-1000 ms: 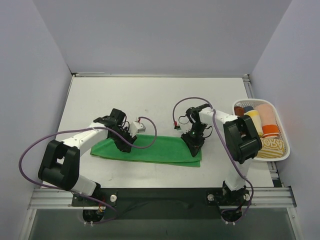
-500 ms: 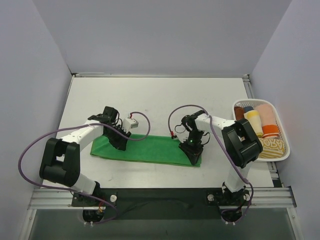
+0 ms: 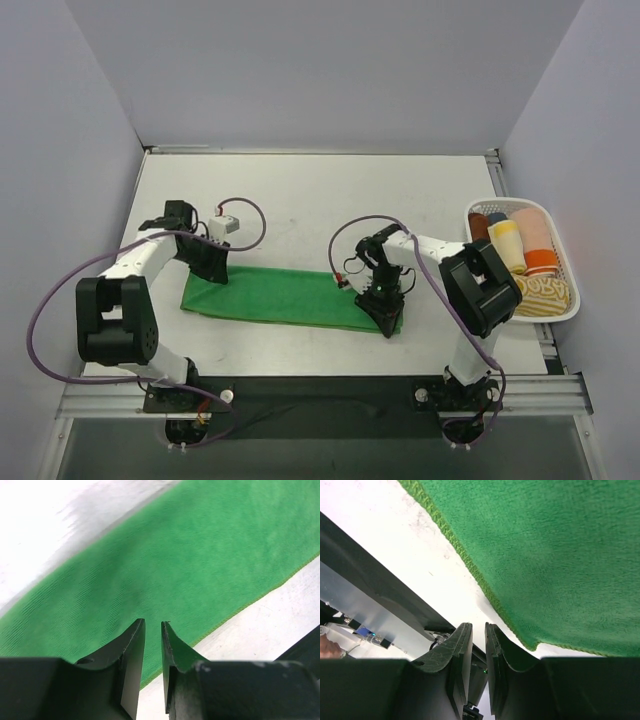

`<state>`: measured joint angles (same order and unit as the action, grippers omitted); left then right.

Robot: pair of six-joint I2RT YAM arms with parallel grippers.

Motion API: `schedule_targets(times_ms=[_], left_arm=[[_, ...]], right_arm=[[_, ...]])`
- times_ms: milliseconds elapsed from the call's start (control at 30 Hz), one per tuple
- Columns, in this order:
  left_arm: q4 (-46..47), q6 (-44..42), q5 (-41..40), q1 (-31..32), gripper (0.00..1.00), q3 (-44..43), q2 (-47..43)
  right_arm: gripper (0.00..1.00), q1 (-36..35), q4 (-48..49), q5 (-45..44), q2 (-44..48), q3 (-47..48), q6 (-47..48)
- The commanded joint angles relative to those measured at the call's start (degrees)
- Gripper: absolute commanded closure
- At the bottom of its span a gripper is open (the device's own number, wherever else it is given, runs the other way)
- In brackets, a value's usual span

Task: Roll the towels
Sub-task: Fold the towel

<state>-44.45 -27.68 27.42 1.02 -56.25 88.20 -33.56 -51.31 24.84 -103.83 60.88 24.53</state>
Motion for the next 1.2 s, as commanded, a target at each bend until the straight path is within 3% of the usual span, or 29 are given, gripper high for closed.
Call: schedule_targets(times_ms=[0,133,267,567,933,1167], left_arm=[[-3.1,-1.9,2.7,-2.9,0.70,-2.9,0.6],[-5.4,-4.3,0.0,-5.8,0.70,-2.9,2.3],[-7.7,-6.0,-3.6,-11.1,0.70,-3.5,5.0],[-7.2,-4.9,-8.5,-16.7,0.67,-6.3,12.2],[-6.3,3.8,2.0,-17.2,0.65,-14.1,16.2],[-6.4,7.1,13.5,-16.9,0.66,-17.8,13.9]], right_arm=[[0.81,-0.3,-5.2,-0.2,0.4,1.1,1.0],[0.80,1.6,-5.0,1.9,3.4,4.9,-1.2],[0.70,3.1,-4.9,4.3,3.2,7.8,-4.0],[0.68,2.8,-2.9,-0.4,-7.8,8.1,-7.7],[0.68,14.2,-2.7,-8.9,-16.7,21.6,-10.5],[0.68,14.9,-5.2,-2.1,-12.5,24.3,-7.8]])
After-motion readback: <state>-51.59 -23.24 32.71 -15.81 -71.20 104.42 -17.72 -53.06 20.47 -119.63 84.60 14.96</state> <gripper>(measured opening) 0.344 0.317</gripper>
